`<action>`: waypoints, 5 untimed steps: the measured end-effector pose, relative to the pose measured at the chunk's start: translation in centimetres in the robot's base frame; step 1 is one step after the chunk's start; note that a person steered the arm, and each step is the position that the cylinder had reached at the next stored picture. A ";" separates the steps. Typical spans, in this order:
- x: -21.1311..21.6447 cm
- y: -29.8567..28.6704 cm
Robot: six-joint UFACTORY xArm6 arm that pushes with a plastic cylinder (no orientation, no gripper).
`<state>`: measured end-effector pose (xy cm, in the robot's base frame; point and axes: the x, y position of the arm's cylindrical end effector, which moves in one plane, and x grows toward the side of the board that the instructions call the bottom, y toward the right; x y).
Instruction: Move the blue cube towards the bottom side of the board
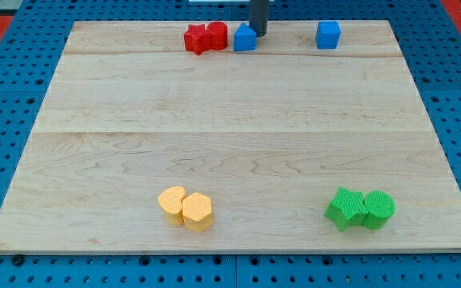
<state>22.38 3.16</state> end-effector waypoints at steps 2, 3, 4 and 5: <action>-1.3 -0.6; -2.1 0.3; -2.5 0.3; -3.1 0.6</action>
<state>19.23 3.71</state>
